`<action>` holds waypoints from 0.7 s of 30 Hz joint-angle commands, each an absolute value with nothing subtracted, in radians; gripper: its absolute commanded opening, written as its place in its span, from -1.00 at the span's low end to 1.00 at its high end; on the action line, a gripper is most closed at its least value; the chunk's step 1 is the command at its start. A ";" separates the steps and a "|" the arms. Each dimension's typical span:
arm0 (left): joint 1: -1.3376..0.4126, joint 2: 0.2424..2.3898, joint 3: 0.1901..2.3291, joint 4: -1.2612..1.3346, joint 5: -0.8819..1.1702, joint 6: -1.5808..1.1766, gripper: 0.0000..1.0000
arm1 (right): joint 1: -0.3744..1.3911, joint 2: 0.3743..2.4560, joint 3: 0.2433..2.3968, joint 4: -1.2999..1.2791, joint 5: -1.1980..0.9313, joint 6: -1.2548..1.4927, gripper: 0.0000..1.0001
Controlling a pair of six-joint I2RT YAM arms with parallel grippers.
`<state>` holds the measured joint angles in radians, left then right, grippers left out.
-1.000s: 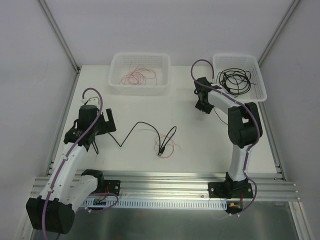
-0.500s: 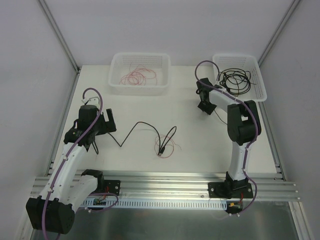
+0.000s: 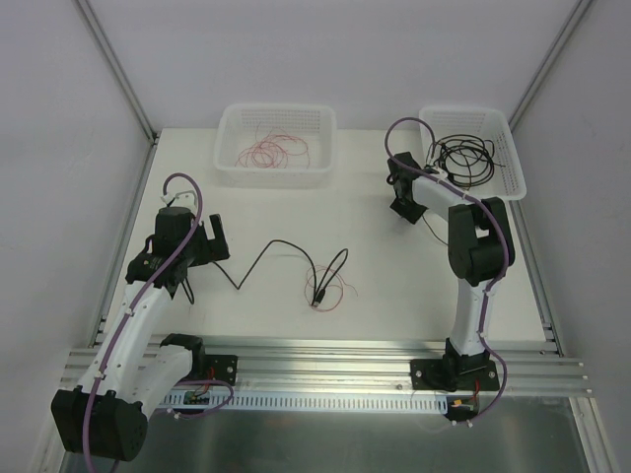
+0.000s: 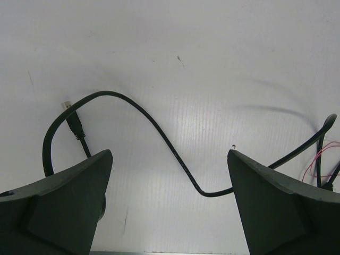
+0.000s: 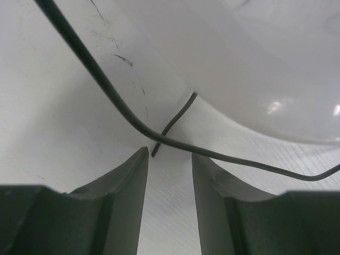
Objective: Untangle the cables
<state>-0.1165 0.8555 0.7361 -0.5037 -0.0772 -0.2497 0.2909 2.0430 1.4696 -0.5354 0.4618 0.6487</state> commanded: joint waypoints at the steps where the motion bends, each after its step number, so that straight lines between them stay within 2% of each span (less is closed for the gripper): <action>1: -0.112 0.839 0.727 -0.480 -0.052 -0.249 0.82 | 0.281 1.999 1.506 -0.558 0.505 0.692 -0.15; 21: -0.112 0.830 0.726 -0.480 -0.045 -0.247 0.82 | 0.264 2.114 1.611 -0.724 0.476 0.729 -0.14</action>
